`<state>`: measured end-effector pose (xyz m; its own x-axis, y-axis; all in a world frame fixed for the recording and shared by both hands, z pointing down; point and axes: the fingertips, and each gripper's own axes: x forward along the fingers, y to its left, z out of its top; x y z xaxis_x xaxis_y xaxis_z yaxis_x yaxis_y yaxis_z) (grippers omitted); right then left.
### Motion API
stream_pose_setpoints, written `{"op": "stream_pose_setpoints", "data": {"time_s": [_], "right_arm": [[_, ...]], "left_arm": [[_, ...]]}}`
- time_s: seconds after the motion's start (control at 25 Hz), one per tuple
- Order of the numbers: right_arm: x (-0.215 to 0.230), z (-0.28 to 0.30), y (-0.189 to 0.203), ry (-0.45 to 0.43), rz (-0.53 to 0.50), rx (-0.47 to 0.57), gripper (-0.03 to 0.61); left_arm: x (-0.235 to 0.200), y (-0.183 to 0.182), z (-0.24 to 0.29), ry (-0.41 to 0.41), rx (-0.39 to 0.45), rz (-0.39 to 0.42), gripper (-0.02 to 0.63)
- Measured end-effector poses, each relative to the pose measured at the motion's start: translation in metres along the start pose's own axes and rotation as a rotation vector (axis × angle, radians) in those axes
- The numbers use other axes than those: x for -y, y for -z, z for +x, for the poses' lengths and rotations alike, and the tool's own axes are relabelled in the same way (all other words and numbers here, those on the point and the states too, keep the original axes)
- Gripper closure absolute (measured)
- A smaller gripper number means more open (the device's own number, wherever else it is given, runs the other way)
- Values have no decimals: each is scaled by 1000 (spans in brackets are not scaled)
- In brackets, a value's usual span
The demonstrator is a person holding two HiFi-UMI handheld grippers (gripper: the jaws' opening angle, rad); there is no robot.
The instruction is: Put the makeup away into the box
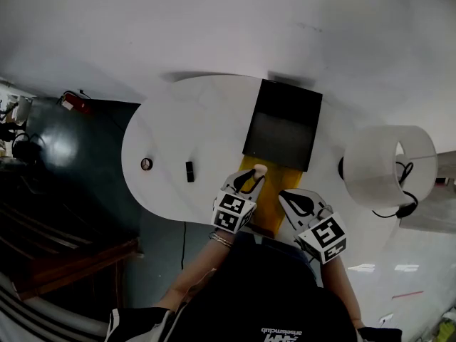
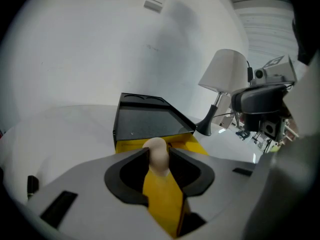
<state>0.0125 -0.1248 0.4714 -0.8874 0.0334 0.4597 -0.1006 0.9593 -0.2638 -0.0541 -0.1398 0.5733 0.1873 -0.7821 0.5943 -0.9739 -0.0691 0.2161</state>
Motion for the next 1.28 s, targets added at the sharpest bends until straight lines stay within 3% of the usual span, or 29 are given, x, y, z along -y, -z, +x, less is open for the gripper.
{"op": "stream_pose_setpoints", "data": {"time_s": [0.16,0.4,0.76,0.92,1.28], "right_arm": [[-5,0,-6,46,35,23,555],[-8,-5,-6,95,64,41,555],[1,-32,3,166,97,70,555],[9,-46,10,205,122,77,555],[14,-54,17,211,134,76,555]], "left_arm": [[5,-1,7,38,-37,23,486],[18,11,22,98,-161,107,486],[61,13,44,236,-192,201,486],[67,23,53,245,-214,267,485],[65,30,56,248,-232,269,474]]}}
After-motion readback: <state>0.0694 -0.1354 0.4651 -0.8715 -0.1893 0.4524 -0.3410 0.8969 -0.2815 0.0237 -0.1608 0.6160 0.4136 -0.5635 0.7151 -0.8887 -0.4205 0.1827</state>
